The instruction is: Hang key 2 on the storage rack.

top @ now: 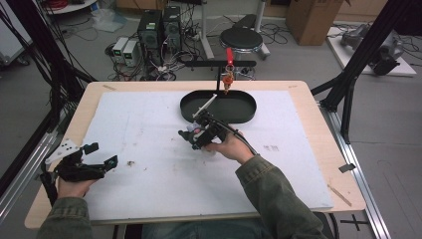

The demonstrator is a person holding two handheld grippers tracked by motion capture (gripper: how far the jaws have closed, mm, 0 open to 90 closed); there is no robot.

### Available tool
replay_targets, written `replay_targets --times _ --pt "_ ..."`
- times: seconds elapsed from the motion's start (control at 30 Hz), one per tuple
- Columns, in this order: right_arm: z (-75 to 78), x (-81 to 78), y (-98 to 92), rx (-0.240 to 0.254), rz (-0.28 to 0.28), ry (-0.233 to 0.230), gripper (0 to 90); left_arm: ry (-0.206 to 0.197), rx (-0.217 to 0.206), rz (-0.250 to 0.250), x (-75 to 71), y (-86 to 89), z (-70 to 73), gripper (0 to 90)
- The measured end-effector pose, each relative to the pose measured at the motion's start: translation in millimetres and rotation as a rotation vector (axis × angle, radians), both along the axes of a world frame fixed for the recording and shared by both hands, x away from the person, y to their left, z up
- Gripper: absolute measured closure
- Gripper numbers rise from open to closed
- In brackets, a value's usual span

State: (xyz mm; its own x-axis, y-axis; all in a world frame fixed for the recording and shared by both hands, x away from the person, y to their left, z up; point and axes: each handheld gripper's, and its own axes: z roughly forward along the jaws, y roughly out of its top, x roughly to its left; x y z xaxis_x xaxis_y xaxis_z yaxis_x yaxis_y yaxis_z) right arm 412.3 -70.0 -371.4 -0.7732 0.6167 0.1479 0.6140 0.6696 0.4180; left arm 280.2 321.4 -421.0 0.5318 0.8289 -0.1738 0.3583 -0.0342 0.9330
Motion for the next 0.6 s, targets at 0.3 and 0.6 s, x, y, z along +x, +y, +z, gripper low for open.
replay_targets --times 0.3,0.6 --pt "15.3 5.0 -21.2 0.05 -0.034 0.004 42.0 0.0 0.002 0.0 -0.7 0.4 0.3 1.8" --pt "38.9 14.4 -52.5 0.098 -0.074 0.001 42.0 0.0 0.0 0.001 -0.3 0.2 0.2 1.8"
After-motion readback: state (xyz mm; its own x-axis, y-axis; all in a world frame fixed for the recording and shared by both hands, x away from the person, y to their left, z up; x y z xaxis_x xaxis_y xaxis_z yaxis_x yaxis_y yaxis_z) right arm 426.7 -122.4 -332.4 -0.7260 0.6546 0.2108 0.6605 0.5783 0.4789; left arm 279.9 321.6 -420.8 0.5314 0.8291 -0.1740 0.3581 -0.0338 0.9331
